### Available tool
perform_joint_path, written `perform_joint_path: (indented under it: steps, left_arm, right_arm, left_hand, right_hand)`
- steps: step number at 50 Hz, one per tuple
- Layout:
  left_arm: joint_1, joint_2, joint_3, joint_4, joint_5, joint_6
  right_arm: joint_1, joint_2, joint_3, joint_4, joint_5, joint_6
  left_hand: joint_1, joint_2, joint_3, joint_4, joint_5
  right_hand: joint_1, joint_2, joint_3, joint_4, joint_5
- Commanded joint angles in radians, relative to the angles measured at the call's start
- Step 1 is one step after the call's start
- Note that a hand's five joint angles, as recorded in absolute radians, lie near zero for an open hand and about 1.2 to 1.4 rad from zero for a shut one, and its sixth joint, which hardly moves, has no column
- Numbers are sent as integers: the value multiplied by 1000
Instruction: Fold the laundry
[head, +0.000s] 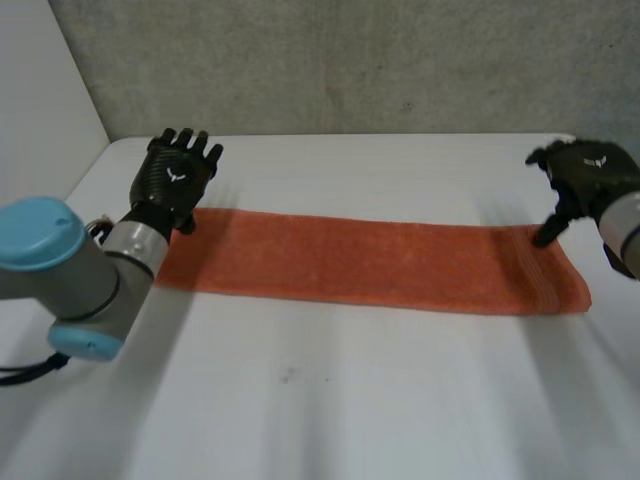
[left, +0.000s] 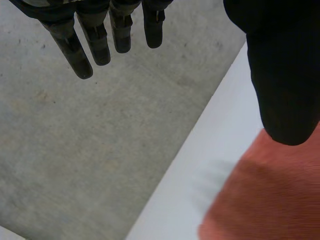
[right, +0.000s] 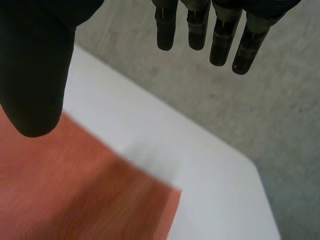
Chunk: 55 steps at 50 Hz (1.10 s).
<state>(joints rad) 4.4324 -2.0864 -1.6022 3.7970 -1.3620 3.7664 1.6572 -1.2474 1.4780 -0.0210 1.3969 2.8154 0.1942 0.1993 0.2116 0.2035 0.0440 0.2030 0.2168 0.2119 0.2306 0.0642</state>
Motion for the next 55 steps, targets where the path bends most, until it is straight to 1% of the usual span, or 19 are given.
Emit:
perform_joint_path:
  steps: [1,4,7,12,17,20,21,22,24,25,30,35,37,40,42,47,51,52,55]
  left_arm:
    - [-21,101,-174,-8,-29,-148]
    - [-45,104,-186,-16,-46,-190]
    - [-56,104,-188,-17,-61,-203]
    - [-59,104,-196,-17,-95,-206]
    - [-51,104,-197,-17,-94,-206]
    - [-48,104,-199,-16,-94,-206]
    - [-48,104,-199,-16,-95,-206]
    - [-47,104,-199,-16,-95,-206]
    - [-48,104,-199,-16,-95,-206]
    - [-48,104,-199,-16,-95,-206]
    - [-51,104,-206,-16,-95,-206]
    - [-50,104,-208,-17,-97,-206]
    - [-50,109,-208,-16,-98,-206]
    - [-48,115,-209,-17,-98,-208]
    - [-50,118,-209,-17,-98,-208]
    - [-51,121,-211,-17,-98,-208]
    - [-54,124,-212,-17,-98,-208]
    - [-54,124,-212,-17,-98,-208]
    - [-56,126,-212,-17,-98,-208]
  right_arm:
    - [-66,-1,133,27,-3,-108]
    - [-80,25,146,13,-6,-128]
    - [-106,87,156,-22,-47,-134]
    - [-131,146,157,-66,-99,-140]
    - [-139,187,146,-106,-107,-154]
    - [-148,223,139,-128,-105,-181]
    - [-151,229,137,-129,-104,-188]
    - [-155,241,131,-132,-101,-200]
    - [-157,246,128,-132,-101,-208]
    - [-163,256,119,-132,-92,-218]
    - [-203,269,71,-122,-61,-234]
    - [-296,270,-8,-119,75,-330]
    - [-338,270,-53,-119,149,-417]
    - [-370,264,-97,-123,212,-520]
    - [-369,261,-107,-129,215,-551]
    - [-275,249,-143,-132,166,-493]
    - [-101,209,-150,-143,119,-380]
    - [-17,201,-151,-160,99,-351]
    - [65,198,-151,-186,79,-329]
  left_hand:
    - [-20,-25,-37,-29,-44]
    - [-13,-18,-30,-22,-37]
    - [-16,-21,-33,-25,-40]
    - [-16,-21,-33,-25,-40]
    - [-16,-21,-33,-25,-40]
    - [-13,-18,-30,-22,-37]
    - [-16,-21,-33,-25,-40]
    - [-16,-21,-33,-25,-40]
    - [-16,-21,-33,-25,-40]
    - [-16,-21,-33,-25,-40]
    - [-16,-21,-33,-25,-40]
    - [-16,-21,-33,-25,-40]
    - [-16,-21,-33,-25,-40]
    - [-16,-21,-33,-25,-40]
    - [-16,-21,-33,-25,-40]
    - [-16,-21,-33,-25,-40]
    - [-16,-21,-33,-25,-40]
    - [-16,-21,-33,-25,-40]
    - [-16,-21,-33,-25,-40]
  right_hand:
    - [52,38,43,24,16]
    - [152,138,143,124,116]
    - [295,282,287,268,260]
    - [334,320,325,306,298]
    - [378,364,369,351,342]
    - [536,522,527,509,500]
    - [618,604,609,590,582]
    - [814,800,805,786,778]
    - [917,904,908,890,882]
    - [1190,1177,1182,1163,1155]
    - [1193,1180,1184,1166,1157]
    - [1193,1180,1184,1166,1157]
    - [1193,1180,1184,1166,1157]
    - [1193,1180,1184,1166,1157]
    - [1193,1180,1184,1166,1157]
    - [1193,1180,1184,1166,1157]
    - [1193,1180,1184,1166,1157]
    - [1193,1180,1184,1166,1157]
    - [1193,1180,1184,1166,1157]
